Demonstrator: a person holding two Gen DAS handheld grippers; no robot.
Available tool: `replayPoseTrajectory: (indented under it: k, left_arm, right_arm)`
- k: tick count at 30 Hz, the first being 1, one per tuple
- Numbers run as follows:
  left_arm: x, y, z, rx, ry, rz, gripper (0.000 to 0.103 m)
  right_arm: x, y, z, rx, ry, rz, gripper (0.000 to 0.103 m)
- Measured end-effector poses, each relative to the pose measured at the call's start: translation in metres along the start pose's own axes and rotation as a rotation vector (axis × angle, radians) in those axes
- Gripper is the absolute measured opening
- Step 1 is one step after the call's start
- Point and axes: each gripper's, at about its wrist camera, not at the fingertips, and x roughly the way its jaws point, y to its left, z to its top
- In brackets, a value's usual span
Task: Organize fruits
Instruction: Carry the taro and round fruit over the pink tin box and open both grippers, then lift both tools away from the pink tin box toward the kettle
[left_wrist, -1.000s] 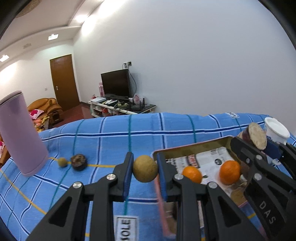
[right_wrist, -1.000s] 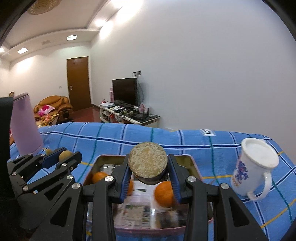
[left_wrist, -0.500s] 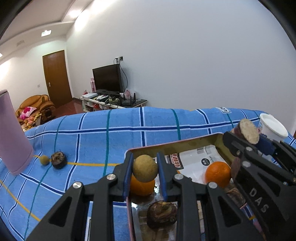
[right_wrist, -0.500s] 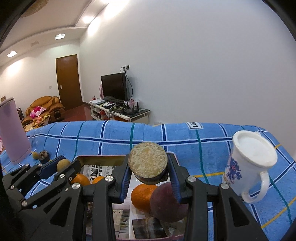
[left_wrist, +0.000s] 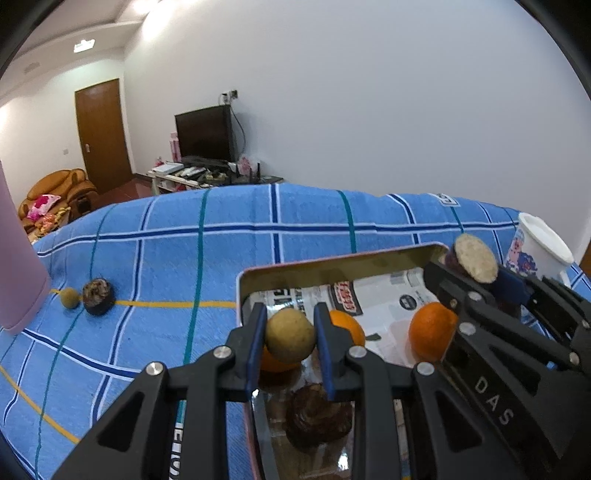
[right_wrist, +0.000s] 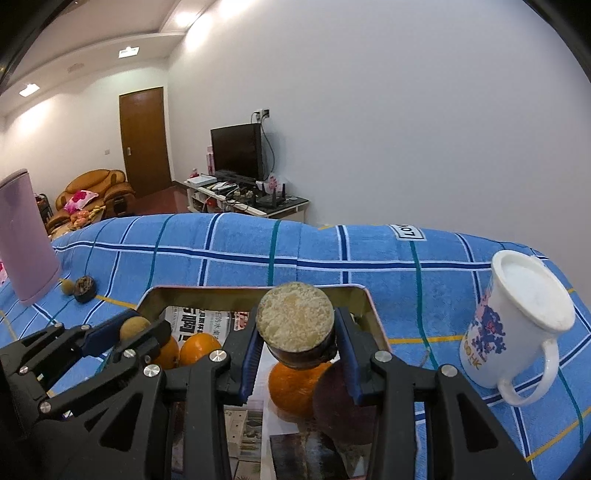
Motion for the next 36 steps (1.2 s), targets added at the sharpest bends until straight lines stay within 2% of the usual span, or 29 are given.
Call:
replayPoseTrajectory:
  k: [4, 6, 7, 10, 11, 12, 14, 22, 25, 26, 27, 31, 36]
  left_arm:
    - [0.0, 0.004, -0.001, -0.013, 0.014, -0.005, 0.028]
    - [0.0, 0.003, -0.002, -0.008, 0.019, -0.01, 0.037]
    - [-0.001, 0.002, -0.002, -0.002, 0.014, -0.011, 0.039]
    - [-0.007, -0.006, -0.003, 0.04, -0.013, -0.002, 0.057]
    - [-0.008, -0.008, -0.003, 0.051, -0.022, 0.017, 0.076]
    - [-0.01, -0.009, -0.004, 0.055, -0.031, 0.039, 0.09]
    - [-0.013, -0.009, -0.004, 0.05, -0.049, 0.067, 0.095]
    - [-0.017, 0.001, -0.003, 0.016, -0.075, 0.07, 0.099]
    - [-0.018, 0.005, -0.004, 0.003, -0.08, 0.066, 0.102]
    - [-0.018, 0.006, -0.004, 0.0, -0.079, 0.066, 0.102]
    - [-0.019, 0.007, -0.004, -0.003, -0.079, 0.067, 0.102]
    - [-0.021, 0.011, -0.007, -0.01, -0.077, 0.064, 0.103]
    - [-0.027, 0.02, -0.008, -0.035, -0.104, 0.078, 0.103]
  right_arm:
    - [0.003, 0.002, 0.0, 0.01, -0.009, 0.086, 0.041]
    - [0.002, 0.002, 0.0, 0.03, -0.012, 0.143, 0.05]
    - [0.002, 0.003, 0.0, 0.039, -0.012, 0.175, 0.051]
    - [0.002, 0.008, -0.002, 0.029, -0.004, 0.19, 0.053]
    - [0.002, 0.009, -0.003, 0.026, -0.004, 0.188, 0.052]
    - [0.003, 0.01, -0.003, 0.026, -0.003, 0.187, 0.052]
    - [0.003, 0.011, -0.003, 0.029, -0.004, 0.189, 0.052]
    - [-0.001, -0.007, -0.005, 0.145, -0.01, 0.222, 0.054]
    - [-0.008, -0.016, -0.006, 0.212, -0.051, 0.222, 0.067]
    - [-0.012, -0.018, -0.007, 0.221, -0.08, 0.198, 0.074]
    - [-0.014, -0.018, -0.008, 0.218, -0.097, 0.182, 0.075]
    - [-0.024, -0.013, -0.009, 0.19, -0.148, 0.158, 0.076]
    - [-0.035, -0.023, -0.011, 0.258, -0.197, 0.169, 0.076]
